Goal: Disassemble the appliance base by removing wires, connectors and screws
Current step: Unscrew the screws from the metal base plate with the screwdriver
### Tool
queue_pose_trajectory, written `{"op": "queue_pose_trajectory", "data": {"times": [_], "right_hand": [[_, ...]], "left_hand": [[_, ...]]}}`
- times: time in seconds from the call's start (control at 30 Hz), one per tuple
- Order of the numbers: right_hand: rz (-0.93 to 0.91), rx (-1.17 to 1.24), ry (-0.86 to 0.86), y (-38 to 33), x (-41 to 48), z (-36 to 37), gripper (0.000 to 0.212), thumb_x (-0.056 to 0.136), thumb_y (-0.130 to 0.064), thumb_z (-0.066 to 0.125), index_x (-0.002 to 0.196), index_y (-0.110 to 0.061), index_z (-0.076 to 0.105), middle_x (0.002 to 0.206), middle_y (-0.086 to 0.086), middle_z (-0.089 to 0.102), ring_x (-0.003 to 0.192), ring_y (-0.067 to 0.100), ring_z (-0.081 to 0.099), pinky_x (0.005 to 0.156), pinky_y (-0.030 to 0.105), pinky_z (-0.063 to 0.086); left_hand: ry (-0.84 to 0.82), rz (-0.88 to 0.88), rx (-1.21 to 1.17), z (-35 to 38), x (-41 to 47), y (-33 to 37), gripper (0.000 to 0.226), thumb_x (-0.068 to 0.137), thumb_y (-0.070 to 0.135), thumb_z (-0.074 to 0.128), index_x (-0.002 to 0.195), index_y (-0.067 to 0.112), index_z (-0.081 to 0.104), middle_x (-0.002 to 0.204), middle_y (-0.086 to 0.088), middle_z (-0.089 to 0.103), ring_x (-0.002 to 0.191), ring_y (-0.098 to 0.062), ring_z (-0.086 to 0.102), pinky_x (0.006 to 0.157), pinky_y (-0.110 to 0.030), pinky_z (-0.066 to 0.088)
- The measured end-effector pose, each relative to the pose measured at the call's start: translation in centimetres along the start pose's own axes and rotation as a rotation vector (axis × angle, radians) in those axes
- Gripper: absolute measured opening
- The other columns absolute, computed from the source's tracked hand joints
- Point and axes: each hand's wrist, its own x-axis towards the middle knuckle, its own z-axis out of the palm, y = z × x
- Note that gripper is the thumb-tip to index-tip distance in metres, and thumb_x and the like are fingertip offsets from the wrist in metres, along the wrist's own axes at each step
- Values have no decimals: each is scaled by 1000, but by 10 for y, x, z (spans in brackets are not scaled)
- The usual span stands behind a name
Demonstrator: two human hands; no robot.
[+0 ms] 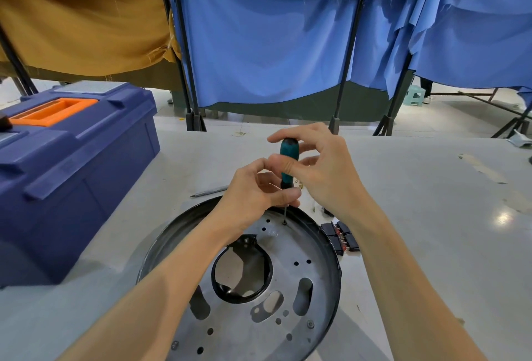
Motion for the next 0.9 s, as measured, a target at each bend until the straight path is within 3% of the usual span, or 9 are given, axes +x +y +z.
{"op": "queue_pose_trajectory", "data": {"times": [0.1,0.2,0.27,0.37,0.47,0.57,0.67,0.8,0.9], "right_hand": [[24,41,42,1,2,-4,35,83,-8,72,114,-25,69,99,-1,68,89,10,64,79,19,53],[50,131,16,2,2,-9,34,87,8,60,111,-14,68,96,6,71,88,17,70,82,35,59],[51,136,-1,2,2,-10,28,89,6,59,107,-14,69,97,4,71,89,16,70,82,39,59],[15,6,1,2,1,-9,23,83,-17,75,104,-24,72,100,-8,67,95,5,63,83,25,55],[10,-44,47,4,2,-11,31,79,-19,78,109,-27,72,99,-9,63,86,-1,58,75,12,49],[42,32,82,4,3,-14,38,78,-1,75,111,-20,71,93,-7,70,83,-1,65,80,15,53],[47,117,25,3,3,-16,35,81,12,64,108,-10,70,99,3,74,91,11,71,87,29,57],[23,39,-30,2,2,-13,25,82,-15,75,105,-23,72,104,-7,68,97,6,64,83,24,56],[7,-18,38,4,2,-12,30,82,-12,75,109,-27,72,102,-8,66,89,4,60,77,15,52]], "left_hand": [[-56,8,-31,1,-1,1,28,88,19,64,114,8,63,91,-10,74,86,-26,73,79,-29,57],[-49,-15,-51,1,-1,-1,21,98,6,48,111,3,64,90,-15,74,87,-26,72,78,-27,57],[-38,-24,-46,0,-1,-2,17,96,2,52,107,3,64,87,-13,75,85,-26,73,76,-25,57],[-4,-26,-42,-2,0,-1,19,86,3,68,103,-2,61,84,-13,75,82,-27,73,74,-25,57],[-34,-27,-24,0,0,0,20,89,10,66,108,6,64,89,-10,75,86,-26,73,79,-29,57],[-94,-61,-28,4,-1,0,25,100,19,47,112,8,65,101,-6,75,95,-23,72,87,-32,57],[-73,-68,-49,1,-2,0,18,98,10,50,107,3,65,95,-12,75,92,-26,72,82,-28,57],[-6,-54,-32,-2,-2,2,17,86,10,68,102,4,65,87,-13,75,86,-26,73,78,-27,56],[-50,-47,-71,1,-2,3,25,92,15,60,116,6,63,97,-11,75,90,-27,73,80,-28,57]]}}
